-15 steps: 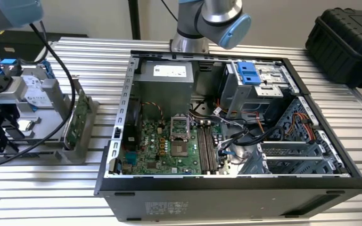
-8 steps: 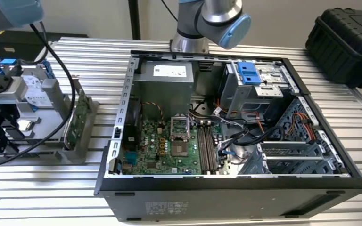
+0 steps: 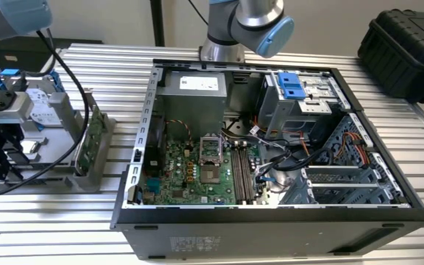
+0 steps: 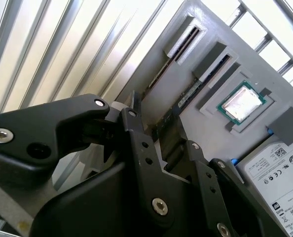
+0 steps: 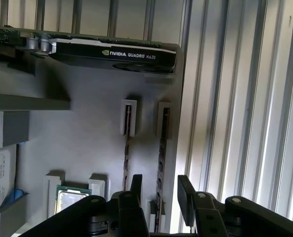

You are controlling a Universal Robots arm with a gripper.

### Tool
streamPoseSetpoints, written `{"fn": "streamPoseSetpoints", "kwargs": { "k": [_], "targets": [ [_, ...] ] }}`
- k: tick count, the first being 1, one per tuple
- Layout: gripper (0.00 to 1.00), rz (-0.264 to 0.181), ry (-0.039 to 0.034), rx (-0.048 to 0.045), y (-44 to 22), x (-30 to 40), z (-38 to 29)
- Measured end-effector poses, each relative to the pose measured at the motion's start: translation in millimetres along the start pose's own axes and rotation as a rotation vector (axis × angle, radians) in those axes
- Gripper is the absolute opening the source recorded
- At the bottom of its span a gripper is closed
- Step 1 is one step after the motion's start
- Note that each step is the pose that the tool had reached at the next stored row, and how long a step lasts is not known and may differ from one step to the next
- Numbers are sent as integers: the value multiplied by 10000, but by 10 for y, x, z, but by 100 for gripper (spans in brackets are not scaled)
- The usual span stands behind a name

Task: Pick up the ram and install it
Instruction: 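Pick up the ram and move it above insertion slot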

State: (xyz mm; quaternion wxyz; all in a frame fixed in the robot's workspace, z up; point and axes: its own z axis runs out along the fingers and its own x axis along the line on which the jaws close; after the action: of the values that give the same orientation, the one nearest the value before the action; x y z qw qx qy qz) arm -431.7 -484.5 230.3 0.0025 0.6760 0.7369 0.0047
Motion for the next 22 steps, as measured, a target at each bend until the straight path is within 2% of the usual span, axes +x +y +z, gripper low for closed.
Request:
{"fn": "streamPoseSetpoints", "kwargs": {
  "k": [9,14,22],
  "targets": [
    [100,0,3,-5,0,0,22],
    [100,2,3,10,-1,1,73],
    [100,2,11,103,-1,0,162]
  ]
}}
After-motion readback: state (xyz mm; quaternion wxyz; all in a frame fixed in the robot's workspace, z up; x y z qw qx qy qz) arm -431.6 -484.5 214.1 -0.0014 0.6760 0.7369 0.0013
